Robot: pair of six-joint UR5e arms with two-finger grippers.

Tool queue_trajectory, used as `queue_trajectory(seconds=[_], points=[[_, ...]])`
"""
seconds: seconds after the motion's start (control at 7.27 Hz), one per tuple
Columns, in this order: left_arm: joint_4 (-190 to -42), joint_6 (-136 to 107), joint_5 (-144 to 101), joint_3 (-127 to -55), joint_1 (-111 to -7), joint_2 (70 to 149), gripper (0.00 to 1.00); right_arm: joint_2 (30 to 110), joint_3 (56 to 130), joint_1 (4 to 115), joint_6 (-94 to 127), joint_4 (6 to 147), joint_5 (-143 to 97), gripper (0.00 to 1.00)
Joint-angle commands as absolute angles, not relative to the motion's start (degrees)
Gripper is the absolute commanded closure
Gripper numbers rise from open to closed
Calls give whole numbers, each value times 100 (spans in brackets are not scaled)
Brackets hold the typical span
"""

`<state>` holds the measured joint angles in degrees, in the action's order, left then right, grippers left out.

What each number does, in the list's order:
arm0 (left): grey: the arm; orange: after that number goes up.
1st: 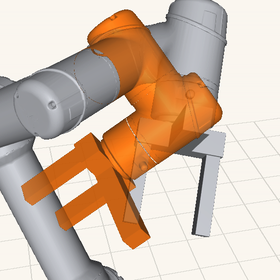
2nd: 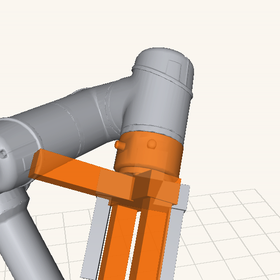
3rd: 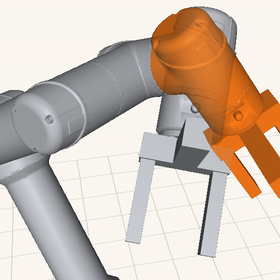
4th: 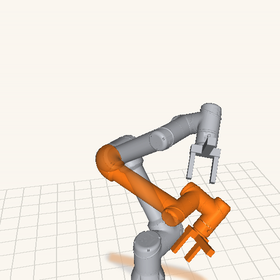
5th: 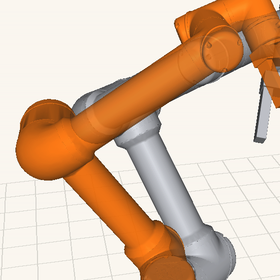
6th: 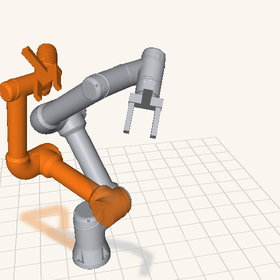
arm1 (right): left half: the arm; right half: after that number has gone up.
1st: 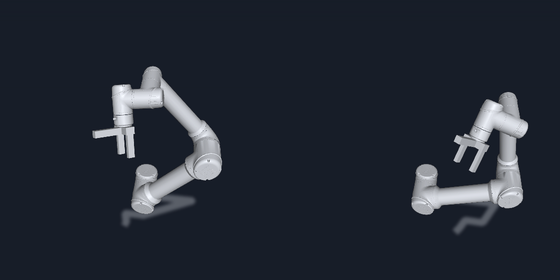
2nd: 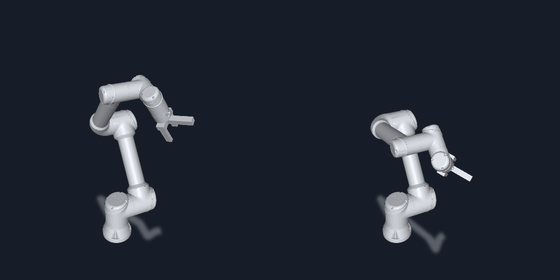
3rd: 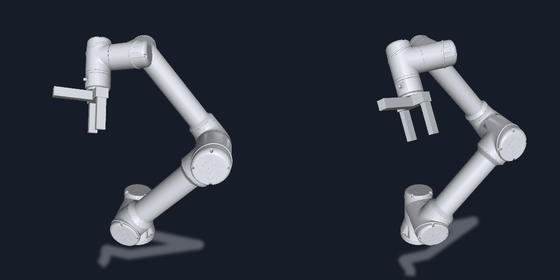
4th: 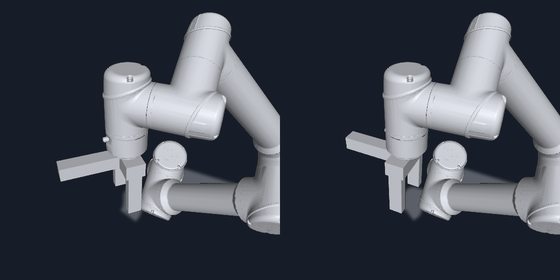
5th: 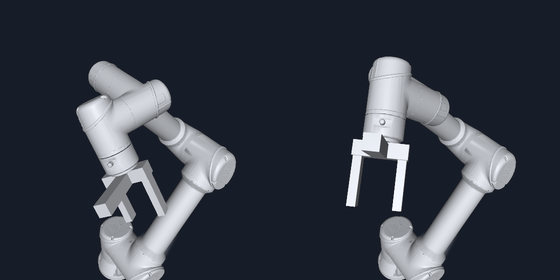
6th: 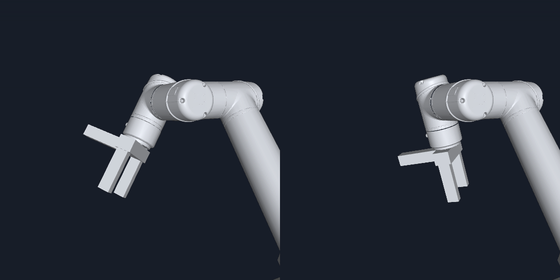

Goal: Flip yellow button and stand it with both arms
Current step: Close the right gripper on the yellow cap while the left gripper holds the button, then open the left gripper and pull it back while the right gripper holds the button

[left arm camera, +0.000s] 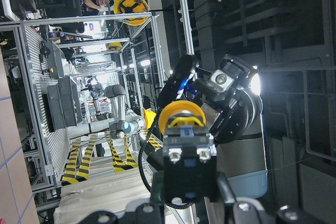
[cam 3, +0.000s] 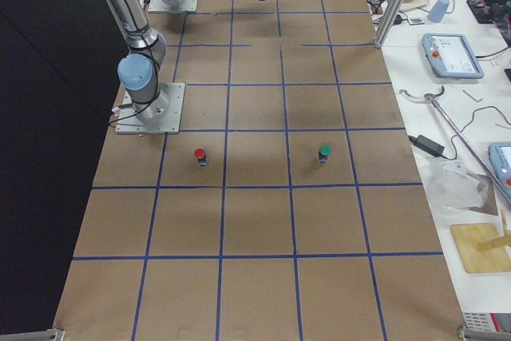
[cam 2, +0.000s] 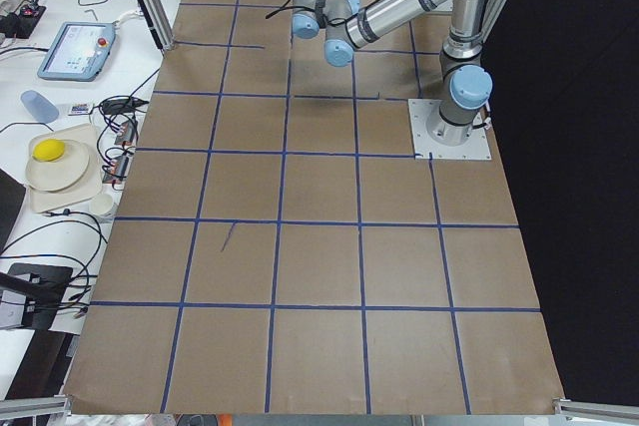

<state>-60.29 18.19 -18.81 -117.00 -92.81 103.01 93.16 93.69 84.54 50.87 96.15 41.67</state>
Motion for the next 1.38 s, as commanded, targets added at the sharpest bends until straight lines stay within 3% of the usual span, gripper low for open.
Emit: queue_trajectory(seconds=[0.0, 0.14, 0.28, 0.83, 1.24], points=[[-6029, 1811, -1881, -11698, -9281, 10301, 85, 9316, 9369, 8446, 5080, 9615, 4140, 69], [-6029, 1793, -1872, -11698, -9281, 10301, 68, 9316, 9360, 8446, 5080, 9615, 4131, 72], [-6029, 1776, -1863, -11690, -9281, 10283, 2, 9316, 9352, 8446, 5080, 9615, 4122, 72], [-6021, 1136, -1506, -11454, -9272, 10274, 0, 9290, 9264, 8350, 5019, 9633, 4201, 73], [-6012, -260, 1037, -10181, -9290, 10187, 0, 9290, 9238, 7850, 2963, 9039, 5356, 73]])
